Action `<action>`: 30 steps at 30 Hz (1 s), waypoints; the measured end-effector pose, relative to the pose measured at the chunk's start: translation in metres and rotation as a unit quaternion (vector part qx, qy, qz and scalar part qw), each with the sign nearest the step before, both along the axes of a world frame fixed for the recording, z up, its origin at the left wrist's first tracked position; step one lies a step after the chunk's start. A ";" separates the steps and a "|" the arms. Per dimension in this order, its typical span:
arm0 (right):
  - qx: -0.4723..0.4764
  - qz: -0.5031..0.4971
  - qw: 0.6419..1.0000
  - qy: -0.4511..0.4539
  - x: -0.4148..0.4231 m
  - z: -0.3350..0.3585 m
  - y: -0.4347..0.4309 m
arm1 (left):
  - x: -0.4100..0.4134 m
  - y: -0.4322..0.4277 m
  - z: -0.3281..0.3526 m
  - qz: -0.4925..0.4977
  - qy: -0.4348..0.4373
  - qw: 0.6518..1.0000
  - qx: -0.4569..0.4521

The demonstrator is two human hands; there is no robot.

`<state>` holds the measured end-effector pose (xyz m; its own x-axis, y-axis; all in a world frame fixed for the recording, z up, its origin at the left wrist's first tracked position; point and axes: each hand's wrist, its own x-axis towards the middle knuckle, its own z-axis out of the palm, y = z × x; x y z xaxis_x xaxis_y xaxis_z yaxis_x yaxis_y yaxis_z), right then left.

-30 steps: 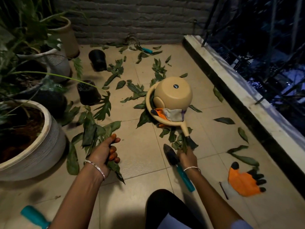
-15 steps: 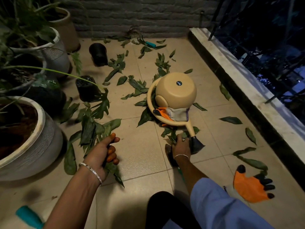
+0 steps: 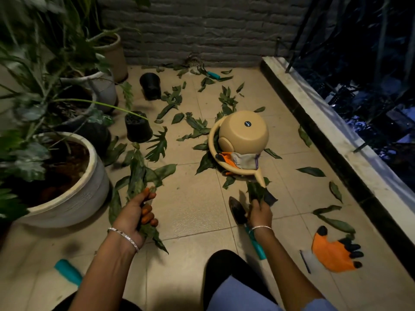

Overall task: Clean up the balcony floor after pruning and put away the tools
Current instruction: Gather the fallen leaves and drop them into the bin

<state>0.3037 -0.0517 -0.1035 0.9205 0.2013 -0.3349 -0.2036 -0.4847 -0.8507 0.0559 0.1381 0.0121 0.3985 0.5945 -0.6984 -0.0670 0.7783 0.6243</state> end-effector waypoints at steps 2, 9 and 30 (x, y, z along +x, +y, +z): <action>0.057 0.005 0.998 0.033 -0.016 0.028 -0.016 | -0.012 -0.001 0.010 0.021 -0.015 1.000 -0.009; 0.236 -0.010 0.959 0.155 -0.072 0.160 -0.046 | -0.058 -0.040 0.066 0.071 -0.118 0.988 -0.067; 0.391 0.258 0.864 0.183 -0.107 0.283 0.139 | -0.122 0.010 0.101 0.147 -0.305 0.938 -0.073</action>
